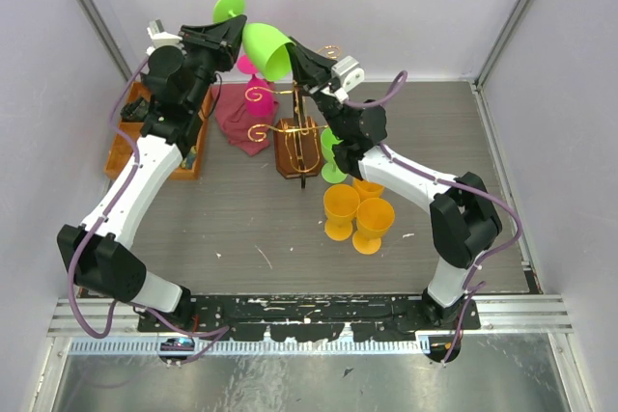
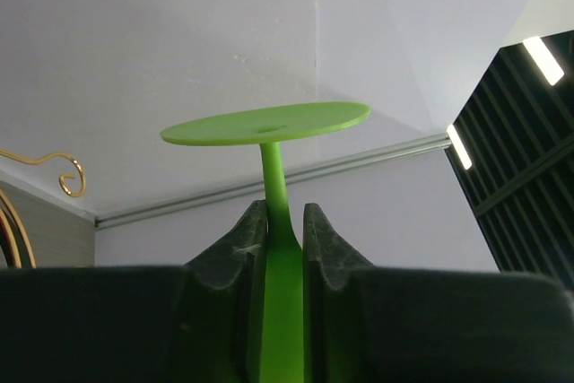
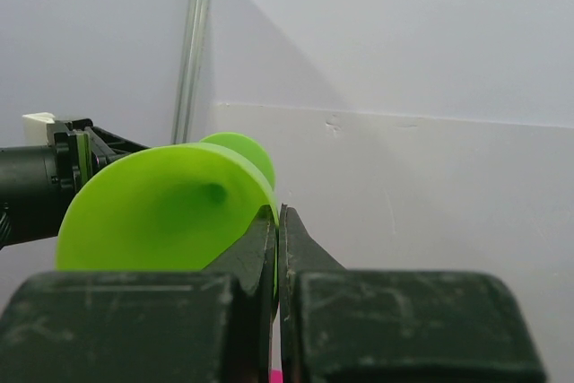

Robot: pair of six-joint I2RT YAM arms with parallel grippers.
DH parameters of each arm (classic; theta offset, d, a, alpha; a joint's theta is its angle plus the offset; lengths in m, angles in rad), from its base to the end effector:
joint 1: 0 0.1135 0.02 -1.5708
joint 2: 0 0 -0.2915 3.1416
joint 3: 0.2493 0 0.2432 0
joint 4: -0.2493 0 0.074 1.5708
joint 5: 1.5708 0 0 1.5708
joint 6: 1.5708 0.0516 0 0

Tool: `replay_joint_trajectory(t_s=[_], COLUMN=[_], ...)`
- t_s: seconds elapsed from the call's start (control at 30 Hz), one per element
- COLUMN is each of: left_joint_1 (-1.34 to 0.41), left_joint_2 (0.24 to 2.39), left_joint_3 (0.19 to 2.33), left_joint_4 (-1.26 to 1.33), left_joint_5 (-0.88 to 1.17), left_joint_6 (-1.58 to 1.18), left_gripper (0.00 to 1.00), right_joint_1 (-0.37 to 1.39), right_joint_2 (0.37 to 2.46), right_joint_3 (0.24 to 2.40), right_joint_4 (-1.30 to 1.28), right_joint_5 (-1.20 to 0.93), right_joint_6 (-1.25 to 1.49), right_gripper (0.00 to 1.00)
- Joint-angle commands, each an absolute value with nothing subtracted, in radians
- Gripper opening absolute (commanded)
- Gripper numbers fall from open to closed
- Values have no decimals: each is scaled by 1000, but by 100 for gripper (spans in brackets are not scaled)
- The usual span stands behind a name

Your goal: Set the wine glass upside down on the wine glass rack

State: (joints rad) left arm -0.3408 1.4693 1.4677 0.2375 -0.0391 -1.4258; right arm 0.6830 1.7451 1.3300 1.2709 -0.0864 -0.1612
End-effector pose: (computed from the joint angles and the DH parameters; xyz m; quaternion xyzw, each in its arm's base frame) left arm 0.3290 -0.1145 0.4925 -0.3327 0.5221 -0.5992 0.5077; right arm 0.3018 0.2513 0.4551 -0.1801 0.3023 0.2560 0.9003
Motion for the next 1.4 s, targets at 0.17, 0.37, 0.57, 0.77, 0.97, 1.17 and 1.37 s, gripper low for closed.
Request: replay_joint_trajectory(t_s=[0.17, 0.37, 0.57, 0.77, 0.97, 1.17, 1.37], left_joint_1=[-329, -306, -271, -164, -112, -113, -113], left_joint_2=[1484, 1473, 1463, 1438, 1388, 1298, 1164], left_joint_3=[1463, 1447, 1447, 1417, 1418, 1228, 1004], left_joint_4=[386, 450, 475, 503, 399, 373, 428], left_joint_5=[13, 12, 26, 60, 174, 205, 187], left_joint_6=[-1433, -1410, -1365, -1288, -793, -331, -78], left_gripper=[0, 0, 0, 0, 0, 0, 0], right_joint_1=[691, 690, 691, 691, 679, 647, 591], right_joint_2=[1704, 1689, 1671, 1627, 1588, 1538, 1464], right_joint_3=[1327, 1305, 1283, 1240, 1263, 1273, 1212], right_joint_4=[1296, 1282, 1255, 1169, 1010, 895, 837], right_joint_5=[-141, -116, -71, -14, 72, 191, 210], right_joint_6=[-137, -151, -192, -254, -302, -319, -312], right_gripper=[13, 31, 53, 70, 80, 83, 84])
